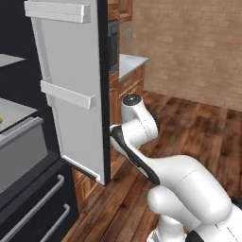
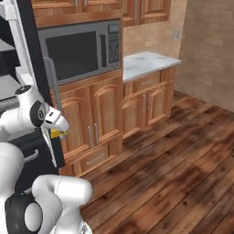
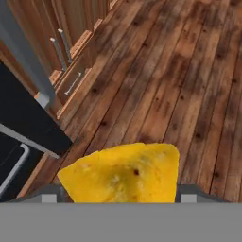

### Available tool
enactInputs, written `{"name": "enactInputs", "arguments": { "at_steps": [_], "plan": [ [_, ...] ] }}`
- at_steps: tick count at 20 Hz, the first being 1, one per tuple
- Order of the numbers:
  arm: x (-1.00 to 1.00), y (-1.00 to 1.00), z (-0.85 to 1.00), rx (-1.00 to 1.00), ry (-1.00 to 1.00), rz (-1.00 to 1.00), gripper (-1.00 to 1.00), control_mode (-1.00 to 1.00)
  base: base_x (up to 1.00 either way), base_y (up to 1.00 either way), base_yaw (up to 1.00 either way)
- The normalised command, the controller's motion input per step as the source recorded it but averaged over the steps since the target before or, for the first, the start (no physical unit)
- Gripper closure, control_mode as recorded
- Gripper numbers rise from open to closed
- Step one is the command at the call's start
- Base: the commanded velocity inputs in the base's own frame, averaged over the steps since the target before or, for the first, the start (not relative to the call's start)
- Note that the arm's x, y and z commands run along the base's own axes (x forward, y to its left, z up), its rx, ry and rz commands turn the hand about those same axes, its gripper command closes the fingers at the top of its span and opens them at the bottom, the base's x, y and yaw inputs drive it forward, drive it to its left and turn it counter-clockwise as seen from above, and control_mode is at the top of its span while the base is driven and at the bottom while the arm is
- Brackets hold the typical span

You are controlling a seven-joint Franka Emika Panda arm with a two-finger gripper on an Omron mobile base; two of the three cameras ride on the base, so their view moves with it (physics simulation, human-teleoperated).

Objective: Take the cheese, chicken drumstick, and lemon from the fridge and place them on the plate on the dining counter to create an appetizer plate.

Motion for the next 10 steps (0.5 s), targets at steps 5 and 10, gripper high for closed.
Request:
{"name": "enactInputs", "arguments": {
  "at_steps": [5, 10],
  "plan": [
    [0.0, 0.0, 0.0, 0.0, 0.0, 0.0, 1.0, 1.0, 0.19, -0.29, -0.52],
    [0.0, 0.0, 0.0, 0.0, 0.0, 0.0, 1.0, 1.0, 0.88, -0.58, -0.34]
  ]
}}
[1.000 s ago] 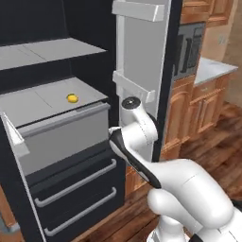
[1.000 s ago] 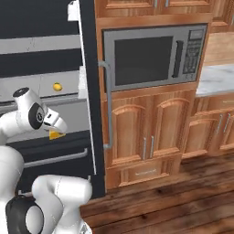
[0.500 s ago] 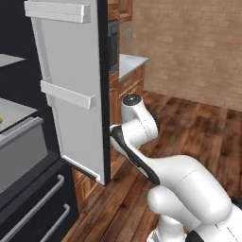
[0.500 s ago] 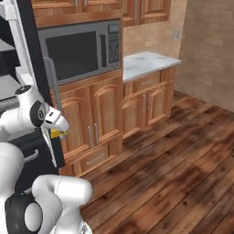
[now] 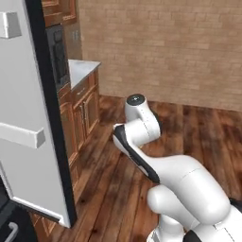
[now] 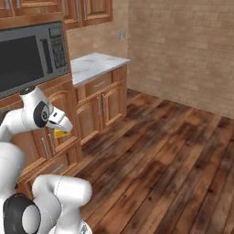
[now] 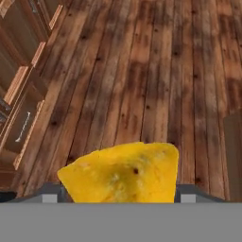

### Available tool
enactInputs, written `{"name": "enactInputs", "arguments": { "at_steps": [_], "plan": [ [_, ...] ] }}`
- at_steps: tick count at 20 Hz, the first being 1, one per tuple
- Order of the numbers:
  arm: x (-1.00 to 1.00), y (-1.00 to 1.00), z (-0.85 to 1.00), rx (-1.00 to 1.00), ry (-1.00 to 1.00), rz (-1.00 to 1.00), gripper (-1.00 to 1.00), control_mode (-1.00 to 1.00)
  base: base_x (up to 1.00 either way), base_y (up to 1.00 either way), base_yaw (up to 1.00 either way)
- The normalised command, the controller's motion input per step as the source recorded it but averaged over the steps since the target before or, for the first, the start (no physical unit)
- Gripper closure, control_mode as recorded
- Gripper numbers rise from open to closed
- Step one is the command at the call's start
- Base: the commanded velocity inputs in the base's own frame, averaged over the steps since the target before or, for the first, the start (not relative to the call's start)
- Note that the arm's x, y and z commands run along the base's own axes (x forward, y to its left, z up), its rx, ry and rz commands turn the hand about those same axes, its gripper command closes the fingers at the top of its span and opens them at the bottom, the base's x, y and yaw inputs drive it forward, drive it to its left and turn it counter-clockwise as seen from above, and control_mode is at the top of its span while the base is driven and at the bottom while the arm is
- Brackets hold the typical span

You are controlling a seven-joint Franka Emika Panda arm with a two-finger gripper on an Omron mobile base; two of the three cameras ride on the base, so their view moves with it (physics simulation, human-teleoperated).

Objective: Take the cheese, chicken drumstick, and lemon from the fridge and place them on the plate on the dining counter to create an appetizer plate.

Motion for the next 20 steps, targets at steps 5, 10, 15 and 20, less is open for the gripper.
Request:
{"name": "enactInputs", "arguments": {
  "at_steps": [5, 10, 15, 20],
  "plan": [
    [0.0, 0.0, 0.0, 0.0, 0.0, 0.0, 1.0, 1.0, 1.0, -0.82, -0.25],
    [0.0, 0.0, 0.0, 0.0, 0.0, 0.0, 1.0, 1.0, 1.0, -0.79, -0.27],
    [0.0, 0.0, 0.0, 0.0, 0.0, 0.0, 1.0, 1.0, 0.99, -0.55, -0.37],
    [0.0, 0.0, 0.0, 0.0, 0.0, 0.0, 1.0, 1.0, 0.74, -0.21, -0.56]
  ]
}}
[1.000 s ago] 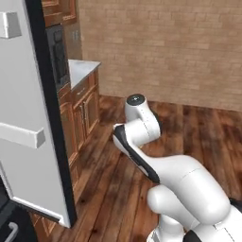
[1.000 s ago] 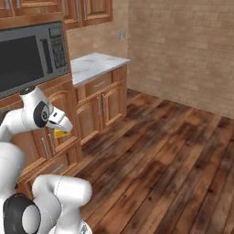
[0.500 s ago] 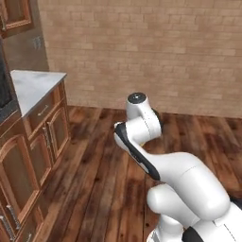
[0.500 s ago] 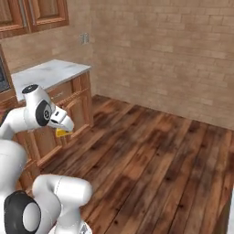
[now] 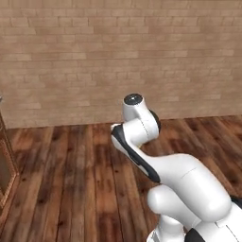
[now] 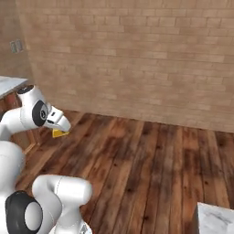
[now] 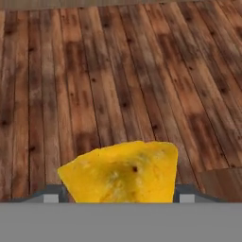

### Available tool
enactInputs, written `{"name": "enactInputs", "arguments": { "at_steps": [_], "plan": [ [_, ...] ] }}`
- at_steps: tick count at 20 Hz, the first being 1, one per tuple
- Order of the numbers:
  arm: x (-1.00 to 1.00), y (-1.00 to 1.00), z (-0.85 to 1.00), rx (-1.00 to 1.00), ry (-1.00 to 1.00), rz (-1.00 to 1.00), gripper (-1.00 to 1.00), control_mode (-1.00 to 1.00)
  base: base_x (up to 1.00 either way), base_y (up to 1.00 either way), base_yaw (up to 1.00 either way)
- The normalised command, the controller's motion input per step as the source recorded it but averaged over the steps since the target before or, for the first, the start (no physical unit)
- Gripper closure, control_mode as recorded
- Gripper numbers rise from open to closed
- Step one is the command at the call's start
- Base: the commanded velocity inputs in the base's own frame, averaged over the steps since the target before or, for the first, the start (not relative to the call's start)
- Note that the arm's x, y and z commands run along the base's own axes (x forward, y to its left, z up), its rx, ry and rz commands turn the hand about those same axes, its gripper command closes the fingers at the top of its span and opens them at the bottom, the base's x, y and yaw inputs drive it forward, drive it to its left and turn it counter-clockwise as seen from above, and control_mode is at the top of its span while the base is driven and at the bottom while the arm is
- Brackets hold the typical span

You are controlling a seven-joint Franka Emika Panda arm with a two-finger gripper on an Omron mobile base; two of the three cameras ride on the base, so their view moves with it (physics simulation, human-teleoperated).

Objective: Take the cheese, chicken drumstick, and lemon from the fridge and place them on the plate on the dining counter to create an appetizer plate.

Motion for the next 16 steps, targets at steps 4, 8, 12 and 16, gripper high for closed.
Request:
{"name": "enactInputs", "arguments": {
  "at_steps": [4, 8, 12, 16],
  "plan": [
    [0.0, 0.0, 0.0, 0.0, 0.0, 0.0, 1.0, 1.0, 0.61, -0.16, -0.63],
    [0.0, 0.0, 0.0, 0.0, 0.0, 0.0, 1.0, 1.0, 0.55, -0.08, -0.66],
    [0.0, 0.0, 0.0, 0.0, 0.0, 0.0, 1.0, 1.0, 0.63, 0.01, -0.67],
    [0.0, 0.0, 0.0, 0.0, 0.0, 0.0, 1.0, 1.0, 0.82, 0.19, -0.63]
  ]
}}
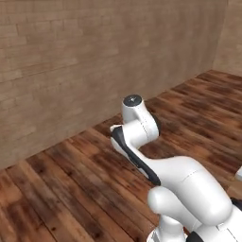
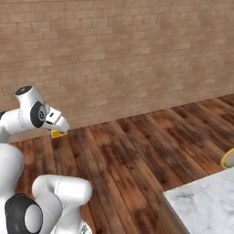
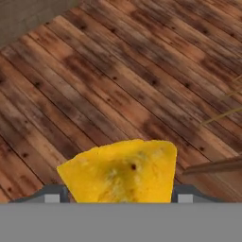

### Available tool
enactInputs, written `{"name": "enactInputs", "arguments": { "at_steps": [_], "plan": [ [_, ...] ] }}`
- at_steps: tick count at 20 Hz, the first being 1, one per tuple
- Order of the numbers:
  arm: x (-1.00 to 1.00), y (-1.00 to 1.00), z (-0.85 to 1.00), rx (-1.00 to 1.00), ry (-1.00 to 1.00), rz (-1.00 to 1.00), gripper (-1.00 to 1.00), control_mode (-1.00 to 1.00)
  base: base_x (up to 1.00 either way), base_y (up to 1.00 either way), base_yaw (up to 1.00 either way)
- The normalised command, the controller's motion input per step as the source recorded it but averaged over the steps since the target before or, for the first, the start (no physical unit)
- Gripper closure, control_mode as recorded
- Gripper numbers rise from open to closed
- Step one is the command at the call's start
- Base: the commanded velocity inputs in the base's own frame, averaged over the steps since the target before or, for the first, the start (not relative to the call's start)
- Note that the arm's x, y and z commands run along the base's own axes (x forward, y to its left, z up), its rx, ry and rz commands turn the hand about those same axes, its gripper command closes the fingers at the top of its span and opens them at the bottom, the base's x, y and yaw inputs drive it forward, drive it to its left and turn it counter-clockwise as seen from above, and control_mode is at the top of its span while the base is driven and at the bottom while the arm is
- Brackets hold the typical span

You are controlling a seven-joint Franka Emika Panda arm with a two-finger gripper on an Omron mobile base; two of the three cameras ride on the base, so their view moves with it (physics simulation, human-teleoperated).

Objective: Take the cheese, chicken drumstick, and lemon from the fridge and place them on the plate on the dining counter to create an appetizer plate.

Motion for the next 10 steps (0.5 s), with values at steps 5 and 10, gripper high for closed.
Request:
{"name": "enactInputs", "arguments": {
  "at_steps": [5, 10],
  "plan": [
    [0.0, 0.0, 0.0, 0.0, 0.0, 0.0, 1.0, 1.0, 0.91, 0.41, -0.6],
    [0.0, 0.0, 0.0, 0.0, 0.0, 0.0, 1.0, 1.0, 0.87, 0.6, -0.58]
  ]
}}
